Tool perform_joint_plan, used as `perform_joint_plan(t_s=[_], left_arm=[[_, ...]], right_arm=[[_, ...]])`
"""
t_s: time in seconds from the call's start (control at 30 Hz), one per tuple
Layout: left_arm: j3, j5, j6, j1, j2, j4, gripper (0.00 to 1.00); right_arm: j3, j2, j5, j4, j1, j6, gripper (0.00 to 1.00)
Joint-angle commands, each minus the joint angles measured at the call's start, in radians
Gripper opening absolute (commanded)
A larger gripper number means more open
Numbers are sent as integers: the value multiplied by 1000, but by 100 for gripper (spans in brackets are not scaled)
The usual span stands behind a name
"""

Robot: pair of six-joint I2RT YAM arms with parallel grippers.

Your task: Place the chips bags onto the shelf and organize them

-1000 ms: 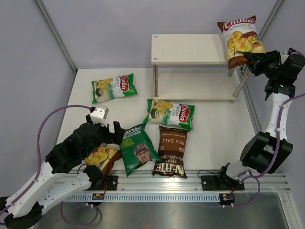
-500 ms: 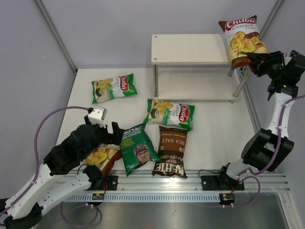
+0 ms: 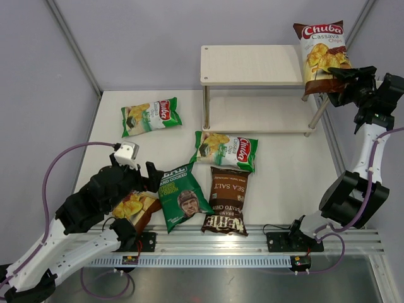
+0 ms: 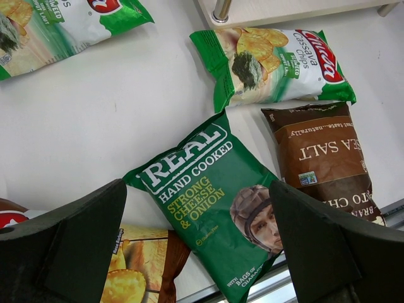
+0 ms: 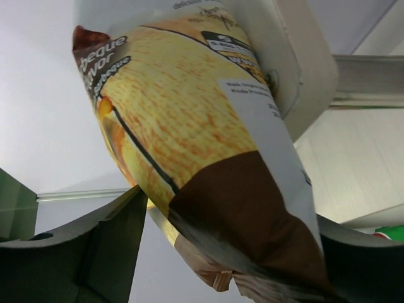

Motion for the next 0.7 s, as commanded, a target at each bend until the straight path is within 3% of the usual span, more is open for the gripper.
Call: perform_joint_plan(t_s=[0.0,0.07,0.17,0.3,0.5,0.67], left_arm=[[-7,-2,9,0,-17,41,99],[-9,-2,9,0,-16,39,99],[-7,0,8,0,-11,41,99],[-7,-3,6,0,-10,41,99],[-9,-8,5,0,-5,39,99],[-7,-12,5,0,-4,39,99]], right_arm=[[-16,-60,24,-18,-8,-17,78],[-17,-67,22,-35,-16,-26,82],[-26,-83,22,-41,-22,-37,97],[-19,-83,21,-39,-26,-42,98],[-37,-90,44,-12,-26,13,87],[-40,-127,122,-26,-25,52,64]])
